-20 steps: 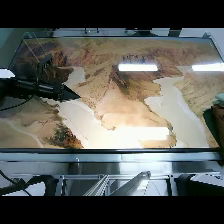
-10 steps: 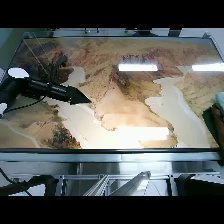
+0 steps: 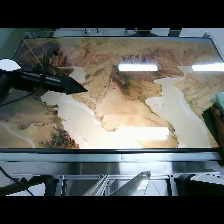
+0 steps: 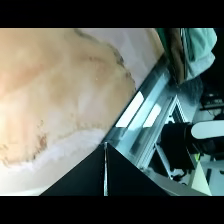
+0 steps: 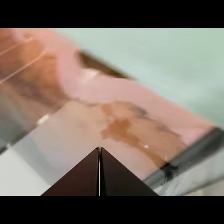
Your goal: Fold the shirts.
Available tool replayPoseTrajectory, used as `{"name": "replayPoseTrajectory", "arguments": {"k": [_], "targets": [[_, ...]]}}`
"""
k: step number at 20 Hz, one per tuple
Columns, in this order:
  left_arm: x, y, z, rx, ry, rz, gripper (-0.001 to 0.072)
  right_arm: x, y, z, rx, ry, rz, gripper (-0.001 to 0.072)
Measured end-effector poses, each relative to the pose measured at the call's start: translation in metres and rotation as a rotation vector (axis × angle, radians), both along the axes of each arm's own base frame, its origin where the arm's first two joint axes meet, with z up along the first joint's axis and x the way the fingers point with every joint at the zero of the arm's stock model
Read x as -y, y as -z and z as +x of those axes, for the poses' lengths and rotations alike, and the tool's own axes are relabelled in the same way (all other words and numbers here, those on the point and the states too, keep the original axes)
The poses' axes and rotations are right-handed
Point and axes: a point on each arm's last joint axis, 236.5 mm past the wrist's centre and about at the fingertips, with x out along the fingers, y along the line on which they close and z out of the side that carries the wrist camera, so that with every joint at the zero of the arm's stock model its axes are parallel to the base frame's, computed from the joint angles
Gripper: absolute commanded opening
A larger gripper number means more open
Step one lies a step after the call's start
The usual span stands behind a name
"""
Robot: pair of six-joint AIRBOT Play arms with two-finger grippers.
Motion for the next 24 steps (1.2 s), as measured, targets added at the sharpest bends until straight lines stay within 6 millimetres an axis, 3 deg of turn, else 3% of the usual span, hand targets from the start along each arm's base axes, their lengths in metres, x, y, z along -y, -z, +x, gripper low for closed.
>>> {"name": "replayPoseTrajectory", "arguments": {"k": [3,6,8,10,12,14,17,24], "targets": [[-0.012,-0.015,0.003,0.012,-0.024,0.001,0.0002,-0.058,-0.014,0.04,0.139,-0.142,-0.019,0.0015],[-0.013,-0.013,-0.017,-0.003,-0.03,0.002,0.0003,-0.143,-0.012,0.066,0.307,-0.242,-0.036,0.0016],[-0.01,0.0,-0.04,-0.033,-0.037,0.004,0.0006,-0.217,0.0,0.059,0.401,-0.334,-0.019,0.0016],[-0.005,0.023,-0.067,-0.08,-0.048,0.01,0.0013,-0.281,0.028,0.037,0.437,-0.399,-0.011,0.0017],[-0.002,0.048,-0.094,-0.126,-0.06,0.02,0.0019,-0.325,0.058,0.009,0.443,-0.448,-0.013,0.0017],[0.001,0.067,-0.118,-0.16,-0.065,0.028,0.0018,-0.348,0.076,-0.01,0.456,-0.485,-0.025,0.0017],[0.002,0.082,-0.142,-0.181,-0.072,0.036,0.0019,-0.365,0.084,-0.022,0.483,-0.505,-0.018,0.0017],[0.002,0.091,-0.161,-0.178,-0.086,0.041,0.0019,-0.375,0.081,-0.027,0.512,-0.502,0.011,0.0017]]}}
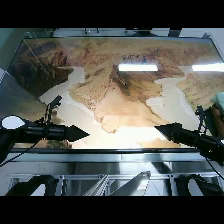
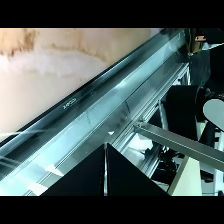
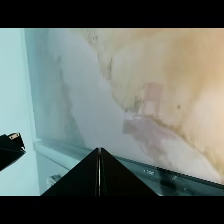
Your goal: Fold the shirts.
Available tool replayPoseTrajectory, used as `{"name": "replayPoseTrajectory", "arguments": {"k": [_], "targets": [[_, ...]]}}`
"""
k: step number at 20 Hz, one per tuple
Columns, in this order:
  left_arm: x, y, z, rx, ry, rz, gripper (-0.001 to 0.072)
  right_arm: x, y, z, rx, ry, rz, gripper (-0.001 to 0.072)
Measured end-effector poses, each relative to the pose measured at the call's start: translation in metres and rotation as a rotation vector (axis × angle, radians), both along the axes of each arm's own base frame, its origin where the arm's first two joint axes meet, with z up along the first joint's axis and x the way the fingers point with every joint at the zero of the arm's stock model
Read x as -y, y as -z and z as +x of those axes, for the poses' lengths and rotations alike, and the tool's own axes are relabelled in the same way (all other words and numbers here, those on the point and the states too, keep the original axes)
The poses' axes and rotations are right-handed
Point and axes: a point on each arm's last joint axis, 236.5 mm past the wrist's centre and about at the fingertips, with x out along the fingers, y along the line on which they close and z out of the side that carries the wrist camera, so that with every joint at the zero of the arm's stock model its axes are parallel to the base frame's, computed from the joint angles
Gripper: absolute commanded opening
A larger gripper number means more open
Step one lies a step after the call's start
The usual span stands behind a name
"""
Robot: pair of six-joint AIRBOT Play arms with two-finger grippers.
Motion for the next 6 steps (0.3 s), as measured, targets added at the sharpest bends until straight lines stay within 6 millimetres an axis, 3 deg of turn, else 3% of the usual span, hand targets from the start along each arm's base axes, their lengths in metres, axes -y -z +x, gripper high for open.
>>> {"name": "replayPoseTrajectory", "arguments": {"k": [6], "targets": [[0.0002,0.0,-0.0022,0.002,-0.002,-0.002,0.0019,-0.0007,-0.0006,0.0001,0.004,0.002,0.004,0.0018]]}}
